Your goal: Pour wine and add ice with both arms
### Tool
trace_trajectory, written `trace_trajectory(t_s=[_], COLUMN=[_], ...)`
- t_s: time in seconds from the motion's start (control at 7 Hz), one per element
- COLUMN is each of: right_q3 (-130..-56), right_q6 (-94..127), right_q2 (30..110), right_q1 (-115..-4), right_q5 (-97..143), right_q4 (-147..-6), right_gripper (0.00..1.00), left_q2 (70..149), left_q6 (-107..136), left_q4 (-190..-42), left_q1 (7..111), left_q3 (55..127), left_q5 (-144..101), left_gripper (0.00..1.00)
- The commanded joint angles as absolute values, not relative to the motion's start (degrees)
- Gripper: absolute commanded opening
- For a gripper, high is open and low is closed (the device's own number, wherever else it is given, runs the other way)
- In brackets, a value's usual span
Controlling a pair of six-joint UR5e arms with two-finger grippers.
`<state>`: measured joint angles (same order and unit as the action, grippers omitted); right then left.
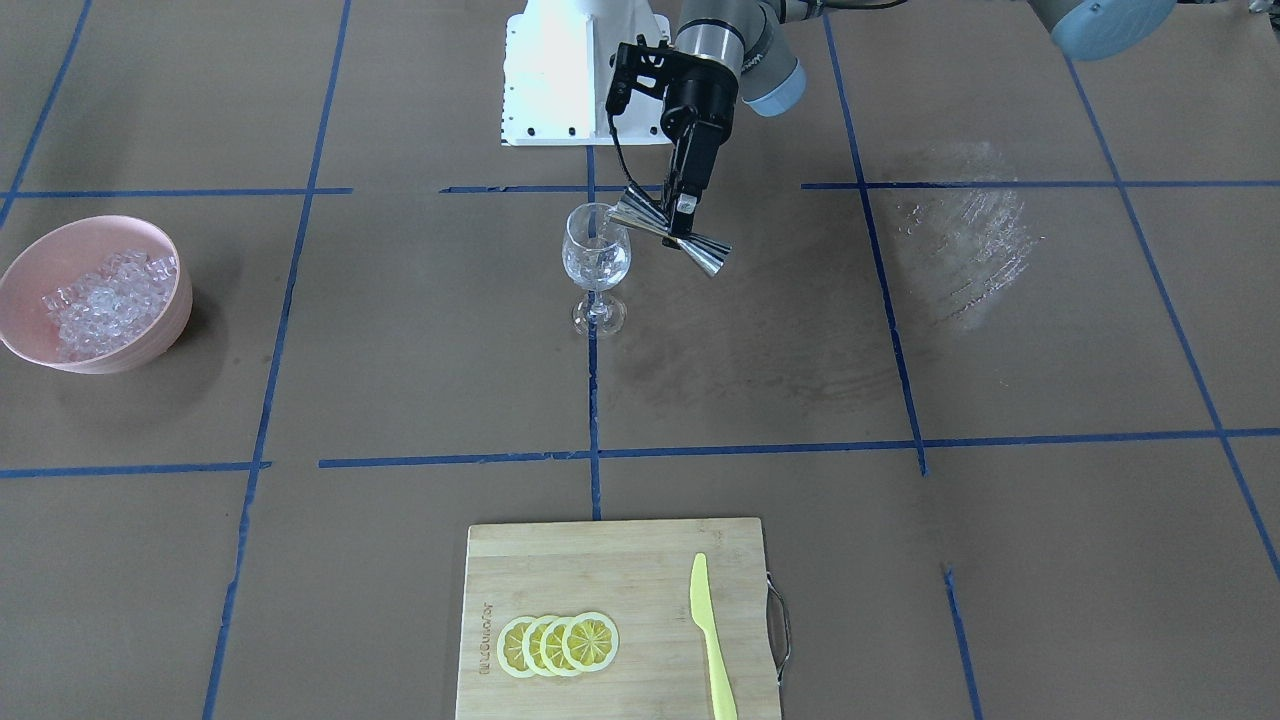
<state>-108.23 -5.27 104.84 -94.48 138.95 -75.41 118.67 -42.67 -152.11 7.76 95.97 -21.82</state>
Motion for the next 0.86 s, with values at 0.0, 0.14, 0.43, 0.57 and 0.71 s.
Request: trace_trajectory(t_s=[0.0, 0.14, 0.43, 0.57, 0.71], right_q3=[-108.11, -108.11, -108.02, -108.02, -108.02], right_q6=[-5.27, -5.27, -5.27, -5.27, -5.27], right_q2=[104.85, 104.85, 104.85, 104.85, 104.85], right_q1=[-94.48, -94.48, -94.48, -94.48, -94.48], right_q5=[138.96, 138.96, 138.96, 138.96, 138.96], right_q4=[-75.41, -75.41, -75.41, -75.41, -75.41], right_gripper=[1.0, 1.0, 1.0, 1.0, 1.0], left_q2=[119.44, 119.62, 119.62, 119.62, 119.62], left_q6=[-48.92, -51.22, -51.42, -51.42, -51.42], left_q4=[-152.14, -152.14, -152.14, -152.14, -152.14], left_q1=[7.47, 6.6, 5.54, 5.54, 5.54], left_q3=[95.98, 95.89, 95.63, 95.63, 95.62], left_q5=[-20.31, -19.61, -18.19, -18.19, -18.28], left_gripper=[0.0, 0.0, 0.0, 0.0, 0.0])
